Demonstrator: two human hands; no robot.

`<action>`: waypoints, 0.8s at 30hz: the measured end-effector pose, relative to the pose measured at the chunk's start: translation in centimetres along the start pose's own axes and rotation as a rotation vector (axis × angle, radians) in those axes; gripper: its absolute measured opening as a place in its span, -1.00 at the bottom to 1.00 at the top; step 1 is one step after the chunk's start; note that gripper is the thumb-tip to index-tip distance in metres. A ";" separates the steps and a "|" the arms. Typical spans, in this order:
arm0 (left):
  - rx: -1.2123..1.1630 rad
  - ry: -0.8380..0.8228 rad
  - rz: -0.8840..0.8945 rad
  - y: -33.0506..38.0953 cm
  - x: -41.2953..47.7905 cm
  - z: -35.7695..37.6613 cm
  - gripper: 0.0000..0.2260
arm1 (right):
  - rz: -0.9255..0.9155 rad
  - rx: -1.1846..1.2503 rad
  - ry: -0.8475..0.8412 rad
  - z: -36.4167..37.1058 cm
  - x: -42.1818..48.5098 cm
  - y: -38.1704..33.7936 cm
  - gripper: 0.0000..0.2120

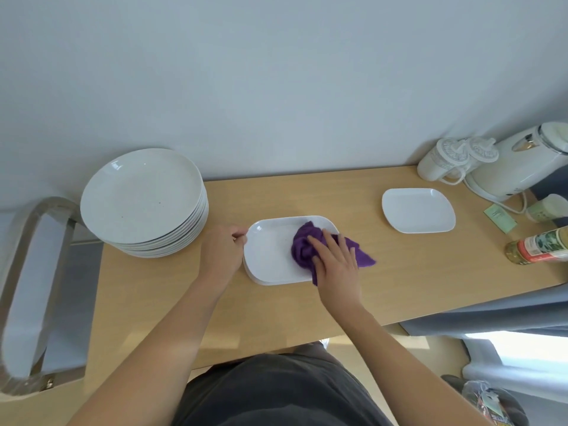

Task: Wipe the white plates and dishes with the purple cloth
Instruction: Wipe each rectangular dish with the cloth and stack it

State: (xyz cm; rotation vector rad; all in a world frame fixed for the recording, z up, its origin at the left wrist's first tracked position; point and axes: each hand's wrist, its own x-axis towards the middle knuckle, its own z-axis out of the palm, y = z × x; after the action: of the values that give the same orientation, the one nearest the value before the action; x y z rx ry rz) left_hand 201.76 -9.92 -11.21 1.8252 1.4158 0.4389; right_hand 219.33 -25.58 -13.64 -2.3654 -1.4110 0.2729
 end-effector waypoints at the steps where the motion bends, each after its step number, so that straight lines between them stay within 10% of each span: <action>1: 0.006 -0.006 0.002 -0.1 0.1 0.0 -0.79 | 0.052 -0.012 -0.009 0.1 0.7 -0.1 -0.60; 6: -0.013 -0.011 -0.011 0.0 0.1 -0.1 -0.80 | 0.166 -0.165 0.038 2.6 3.4 -4.4 -0.44; 12: -0.130 -0.032 -0.037 -0.3 0.1 -0.2 -0.77 | -0.136 -0.118 -0.066 4.9 2.3 -8.4 -0.29; 24: -0.168 -0.020 -0.122 -0.3 0.5 -0.2 -0.84 | -0.499 0.171 -0.133 0.7 0.1 -2.3 -0.63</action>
State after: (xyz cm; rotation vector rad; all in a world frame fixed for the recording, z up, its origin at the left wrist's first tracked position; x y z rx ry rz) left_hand 201.61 -9.41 -11.39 1.5962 1.4237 0.4614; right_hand 217.25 -24.38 -13.38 -1.8154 -1.8970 0.3969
